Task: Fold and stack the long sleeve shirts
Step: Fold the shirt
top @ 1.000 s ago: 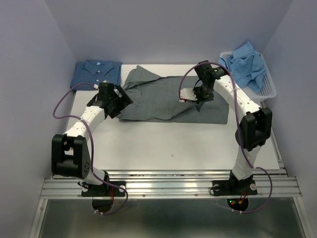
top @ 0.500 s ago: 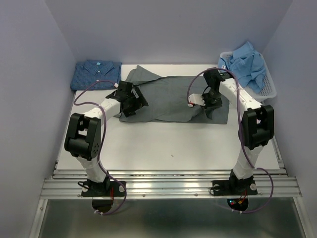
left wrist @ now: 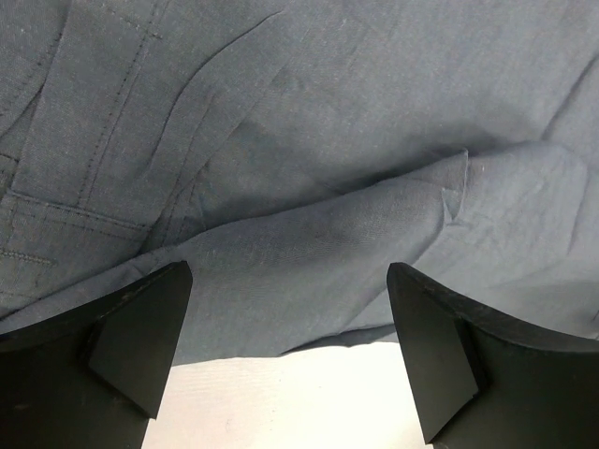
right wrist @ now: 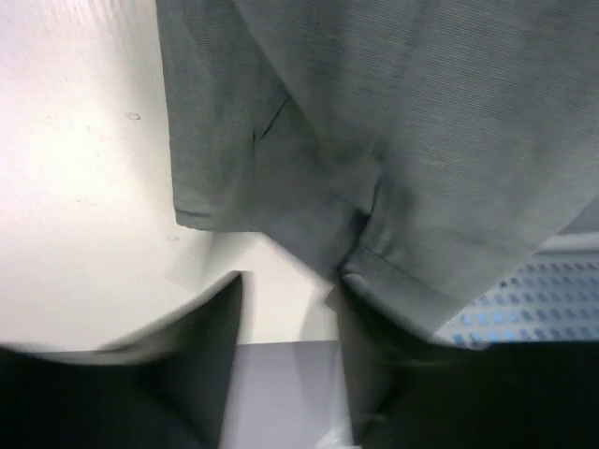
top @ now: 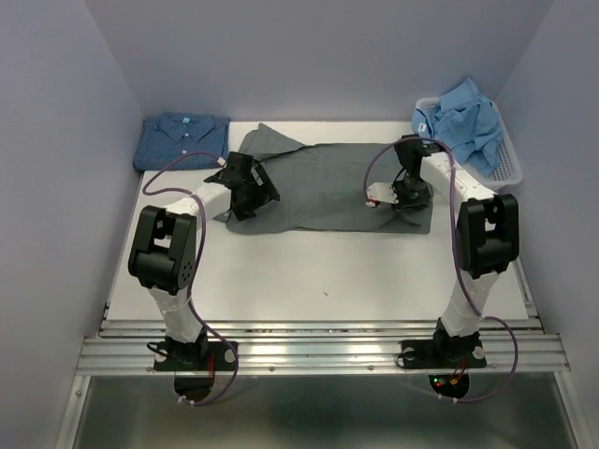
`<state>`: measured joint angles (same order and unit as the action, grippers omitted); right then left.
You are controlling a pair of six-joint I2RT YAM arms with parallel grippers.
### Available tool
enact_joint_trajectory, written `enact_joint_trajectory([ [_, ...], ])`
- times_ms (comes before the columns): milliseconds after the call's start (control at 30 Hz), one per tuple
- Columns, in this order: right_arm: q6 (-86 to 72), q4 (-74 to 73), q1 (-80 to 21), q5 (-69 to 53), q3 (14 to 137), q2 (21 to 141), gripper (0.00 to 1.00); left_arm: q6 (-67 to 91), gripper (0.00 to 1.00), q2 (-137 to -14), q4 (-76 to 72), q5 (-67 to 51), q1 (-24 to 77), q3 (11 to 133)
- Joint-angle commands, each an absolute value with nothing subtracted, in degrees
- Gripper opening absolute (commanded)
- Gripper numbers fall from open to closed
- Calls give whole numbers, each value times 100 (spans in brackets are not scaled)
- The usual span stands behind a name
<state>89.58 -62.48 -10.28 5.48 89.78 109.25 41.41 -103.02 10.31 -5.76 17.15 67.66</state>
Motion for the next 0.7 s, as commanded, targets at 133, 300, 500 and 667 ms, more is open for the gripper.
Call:
enact_joint_trajectory([
  [133,8798,-6064,-984,572,9341,10785,89,4052,99,-10309,1116,-431,1705,7119],
  [300,8728,-6722,-1239,73,10195,10442,100,3981,99,-10345,1081,-448,1705,7225],
  [500,6711,-4935,-1239,-1168,10003,10073,100,3973,99,-10318,958,-413,1705,7023],
  [667,1912,-2735,-1239,-1266,9747,10089,100,3964,99,-10450,738,-632,1696,6917],
])
